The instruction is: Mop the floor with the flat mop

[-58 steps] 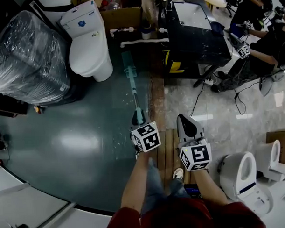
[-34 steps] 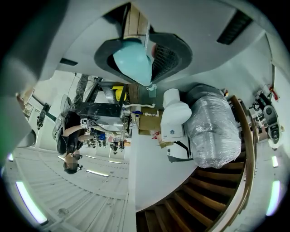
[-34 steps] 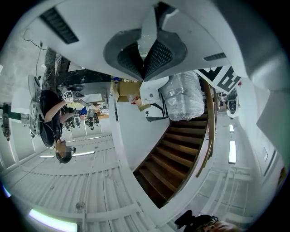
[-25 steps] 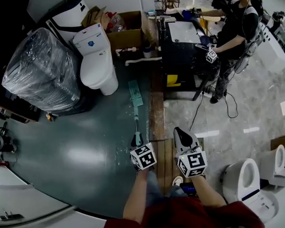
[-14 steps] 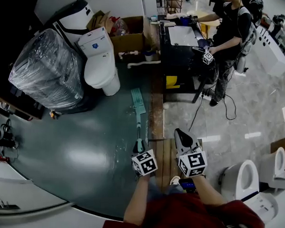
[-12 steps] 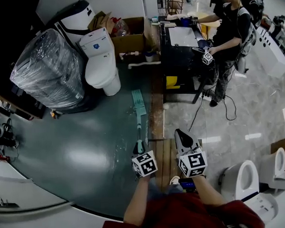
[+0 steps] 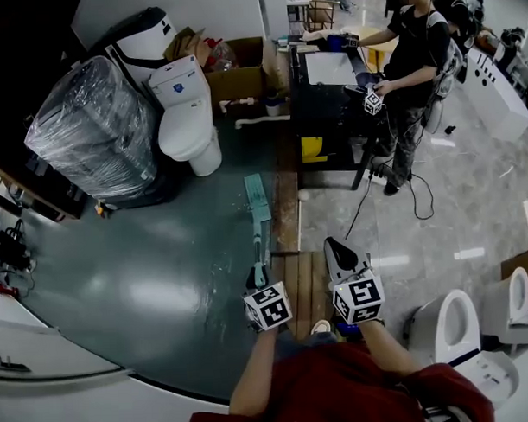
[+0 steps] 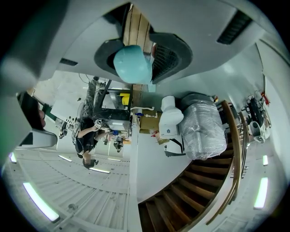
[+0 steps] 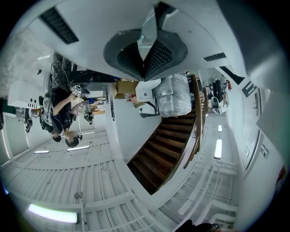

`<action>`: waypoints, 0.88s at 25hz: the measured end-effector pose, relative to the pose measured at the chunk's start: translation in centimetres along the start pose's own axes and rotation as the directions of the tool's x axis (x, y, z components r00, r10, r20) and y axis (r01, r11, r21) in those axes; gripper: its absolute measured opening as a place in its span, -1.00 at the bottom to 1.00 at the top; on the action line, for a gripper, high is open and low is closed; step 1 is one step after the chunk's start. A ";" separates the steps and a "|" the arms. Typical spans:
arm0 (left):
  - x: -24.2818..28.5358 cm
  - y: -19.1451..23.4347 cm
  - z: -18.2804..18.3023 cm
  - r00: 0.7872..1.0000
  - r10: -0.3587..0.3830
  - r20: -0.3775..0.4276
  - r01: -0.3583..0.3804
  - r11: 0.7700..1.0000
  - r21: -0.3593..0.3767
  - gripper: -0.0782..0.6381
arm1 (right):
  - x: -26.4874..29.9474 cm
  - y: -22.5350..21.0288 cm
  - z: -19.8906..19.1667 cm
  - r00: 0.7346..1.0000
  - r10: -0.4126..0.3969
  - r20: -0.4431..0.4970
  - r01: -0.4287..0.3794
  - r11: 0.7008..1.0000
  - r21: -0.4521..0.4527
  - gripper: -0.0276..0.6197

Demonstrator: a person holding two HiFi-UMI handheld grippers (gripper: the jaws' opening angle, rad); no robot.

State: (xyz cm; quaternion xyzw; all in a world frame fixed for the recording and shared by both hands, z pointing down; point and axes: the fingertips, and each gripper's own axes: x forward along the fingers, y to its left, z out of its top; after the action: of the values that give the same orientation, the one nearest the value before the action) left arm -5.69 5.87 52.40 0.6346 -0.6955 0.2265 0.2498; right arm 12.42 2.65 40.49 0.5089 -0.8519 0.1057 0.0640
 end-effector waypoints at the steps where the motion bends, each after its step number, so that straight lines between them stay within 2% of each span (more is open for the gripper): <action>1: -0.5 -0.3 -0.4 1.000 -0.001 -0.001 0.001 1.000 -0.001 -0.44 | -0.6 0.0 -0.2 1.000 0.002 -0.001 -0.002 1.000 -0.004 -0.86; 12: -5.2 -1.3 -4.1 1.000 -0.011 0.005 0.011 1.000 0.017 -0.44 | -5.2 1.1 -1.7 1.000 0.012 0.016 -0.012 1.000 -0.013 -0.86; 22: -7.5 -1.4 -6.2 1.000 -0.013 -0.002 0.013 1.000 0.012 -0.44 | -6.1 1.7 -2.7 0.999 0.022 0.024 -0.022 1.000 -0.015 -0.86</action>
State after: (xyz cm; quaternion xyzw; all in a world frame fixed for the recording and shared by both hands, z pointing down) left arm -3.40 15.43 52.49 0.6403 -0.6897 0.2298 0.2480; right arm 13.75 9.27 41.56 0.5004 -0.8588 0.0940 0.0562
